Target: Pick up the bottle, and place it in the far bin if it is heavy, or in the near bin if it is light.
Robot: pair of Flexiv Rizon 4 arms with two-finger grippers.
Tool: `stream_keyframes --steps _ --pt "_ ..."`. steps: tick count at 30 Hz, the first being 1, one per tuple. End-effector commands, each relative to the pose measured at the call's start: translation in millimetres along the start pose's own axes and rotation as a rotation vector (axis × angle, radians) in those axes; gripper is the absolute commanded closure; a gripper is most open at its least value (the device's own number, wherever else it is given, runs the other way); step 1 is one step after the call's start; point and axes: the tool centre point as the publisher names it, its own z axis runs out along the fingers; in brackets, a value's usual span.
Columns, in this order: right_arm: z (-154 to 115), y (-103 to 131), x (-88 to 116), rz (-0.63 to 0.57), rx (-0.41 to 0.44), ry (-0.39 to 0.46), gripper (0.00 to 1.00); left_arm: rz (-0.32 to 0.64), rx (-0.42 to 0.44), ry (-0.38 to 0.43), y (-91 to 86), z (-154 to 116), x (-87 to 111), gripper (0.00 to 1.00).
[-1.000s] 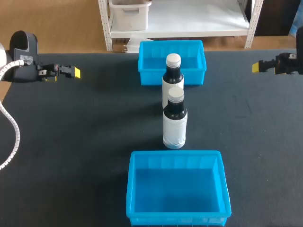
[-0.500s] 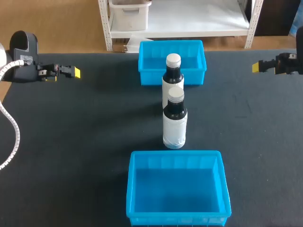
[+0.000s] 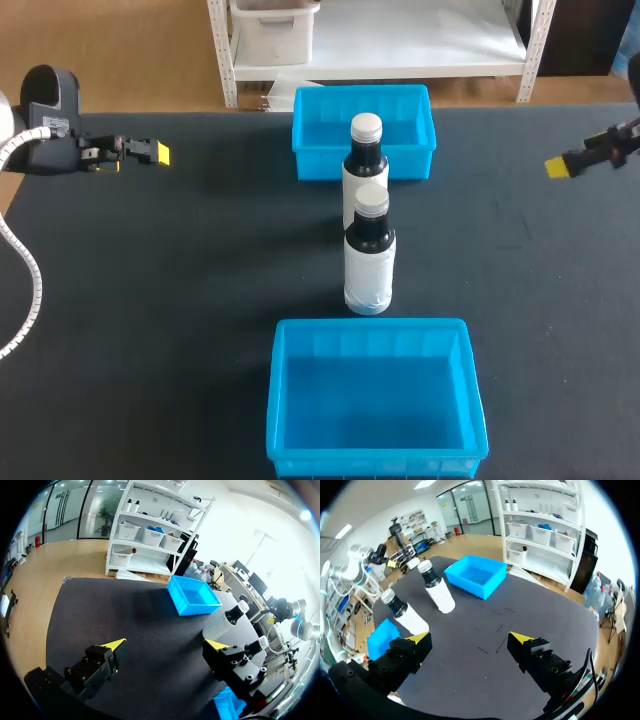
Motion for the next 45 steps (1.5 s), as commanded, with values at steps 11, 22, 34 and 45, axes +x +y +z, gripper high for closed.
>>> stream_keyframes --steps 11,22,34,45 --pt "1 -3 -6 -0.452 -0.437 0.152 0.00 0.000 0.000 0.000 0.0 0 0.0 0.00" --pt "34 58 -13 -0.696 -0.504 -0.049 0.00 0.000 0.000 0.000 0.0 0 0.0 0.00" --pt "71 111 -13 -0.698 -0.502 -0.117 0.00 0.000 0.000 0.000 0.0 0 0.0 0.00" --pt "97 157 -19 -0.608 -0.445 -0.156 0.00 0.000 0.000 0.000 0.0 0 0.0 0.00"
